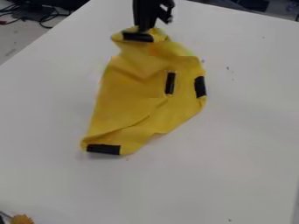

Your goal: Hold the top left of the cloth and lay it again on the table

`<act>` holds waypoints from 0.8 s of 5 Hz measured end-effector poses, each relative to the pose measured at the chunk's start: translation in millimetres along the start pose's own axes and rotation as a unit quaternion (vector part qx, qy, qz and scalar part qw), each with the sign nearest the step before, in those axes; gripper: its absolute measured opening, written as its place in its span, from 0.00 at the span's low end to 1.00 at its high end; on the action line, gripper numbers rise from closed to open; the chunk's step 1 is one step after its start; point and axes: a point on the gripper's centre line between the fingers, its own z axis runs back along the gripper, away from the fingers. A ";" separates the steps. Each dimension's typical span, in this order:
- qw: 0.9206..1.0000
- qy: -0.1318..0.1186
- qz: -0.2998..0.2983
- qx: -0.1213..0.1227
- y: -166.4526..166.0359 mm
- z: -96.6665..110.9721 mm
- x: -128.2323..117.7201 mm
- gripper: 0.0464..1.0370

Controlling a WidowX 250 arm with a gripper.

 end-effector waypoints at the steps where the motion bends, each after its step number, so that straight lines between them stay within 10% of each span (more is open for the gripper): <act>1: 1.000 0.004 0.000 -0.022 19.7 -42.6 -6.7 0.01; 4: 0.999 -0.009 -0.028 -0.033 75.2 -98.4 7.3 0.02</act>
